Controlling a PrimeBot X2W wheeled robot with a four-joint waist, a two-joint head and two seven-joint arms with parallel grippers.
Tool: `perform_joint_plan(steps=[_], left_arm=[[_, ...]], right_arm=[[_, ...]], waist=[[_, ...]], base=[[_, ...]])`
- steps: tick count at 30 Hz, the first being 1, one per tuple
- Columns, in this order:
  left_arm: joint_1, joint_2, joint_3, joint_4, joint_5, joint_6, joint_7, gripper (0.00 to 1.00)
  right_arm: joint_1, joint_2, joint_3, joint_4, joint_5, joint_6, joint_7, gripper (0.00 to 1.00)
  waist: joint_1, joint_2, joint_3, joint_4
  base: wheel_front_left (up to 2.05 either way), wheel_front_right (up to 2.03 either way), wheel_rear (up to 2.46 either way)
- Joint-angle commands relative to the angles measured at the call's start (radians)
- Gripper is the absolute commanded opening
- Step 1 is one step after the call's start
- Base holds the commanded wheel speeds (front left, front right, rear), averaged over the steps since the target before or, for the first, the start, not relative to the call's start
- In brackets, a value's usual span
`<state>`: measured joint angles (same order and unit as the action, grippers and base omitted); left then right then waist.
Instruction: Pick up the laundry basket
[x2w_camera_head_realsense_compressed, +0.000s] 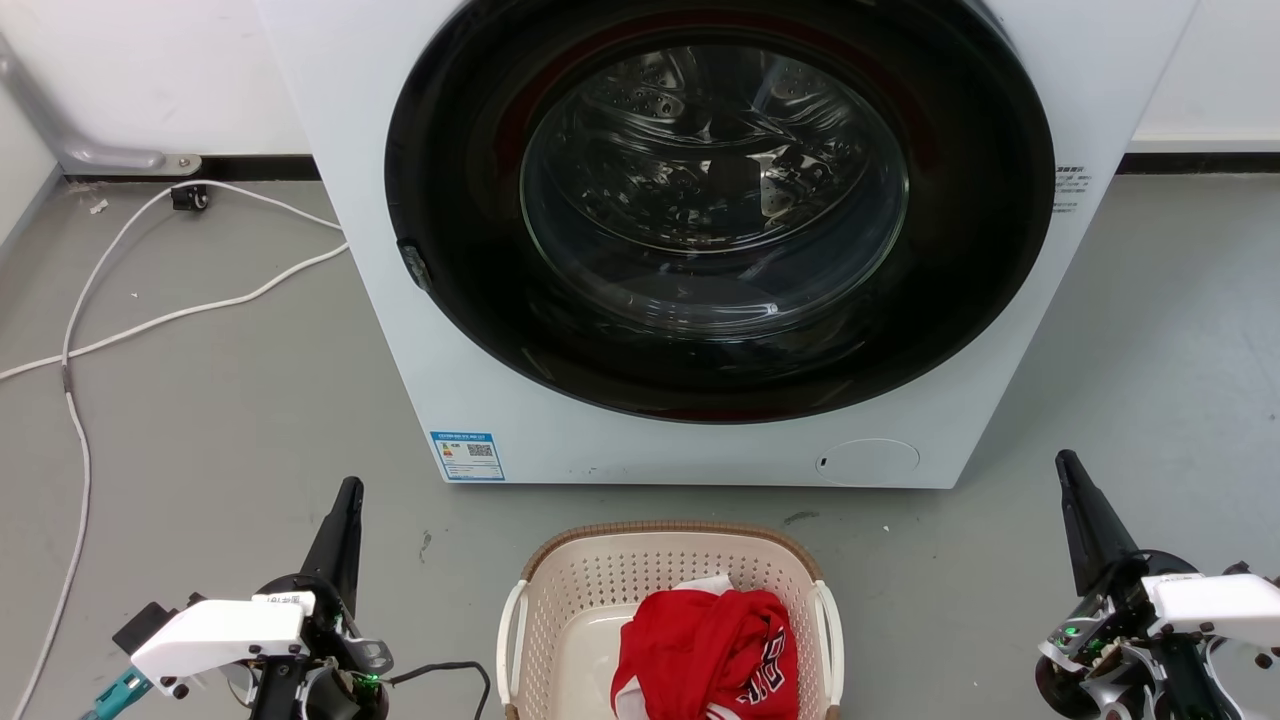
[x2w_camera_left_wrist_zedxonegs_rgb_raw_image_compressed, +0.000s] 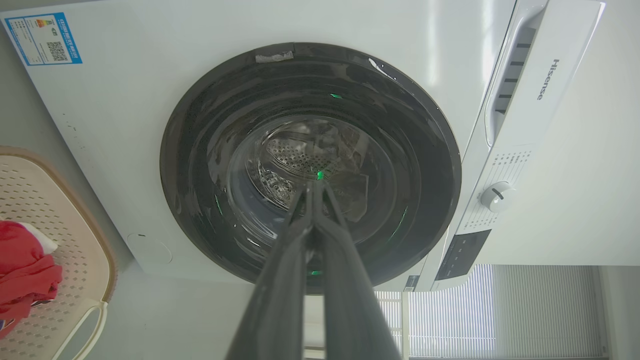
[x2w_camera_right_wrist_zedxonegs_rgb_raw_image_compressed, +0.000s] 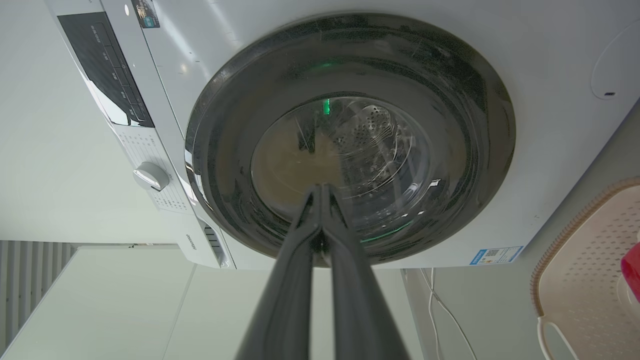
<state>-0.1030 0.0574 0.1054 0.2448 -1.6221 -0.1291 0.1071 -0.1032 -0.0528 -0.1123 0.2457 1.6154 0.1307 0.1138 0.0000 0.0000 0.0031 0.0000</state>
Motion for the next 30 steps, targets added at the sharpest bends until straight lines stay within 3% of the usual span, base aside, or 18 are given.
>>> perform_joint_plan(steps=[1, 30], left_arm=[[-0.01, -0.001, 0.003, 0.001, 0.004, -0.004, 0.003, 0.0], [-0.01, -0.003, 0.007, 0.002, 0.008, -0.004, 0.005, 0.0]], right_arm=[[-0.011, 0.002, -0.001, 0.001, -0.003, 0.0, 0.002, 0.0], [-0.012, 0.003, -0.002, 0.001, -0.004, 0.0, 0.003, 0.0]], waist=[[0.0, 0.0, 0.0, 0.0], [0.0, 0.0, 0.0, 0.0]], base=[[0.0, 0.0, 0.0], [0.0, 0.0, 0.0]])
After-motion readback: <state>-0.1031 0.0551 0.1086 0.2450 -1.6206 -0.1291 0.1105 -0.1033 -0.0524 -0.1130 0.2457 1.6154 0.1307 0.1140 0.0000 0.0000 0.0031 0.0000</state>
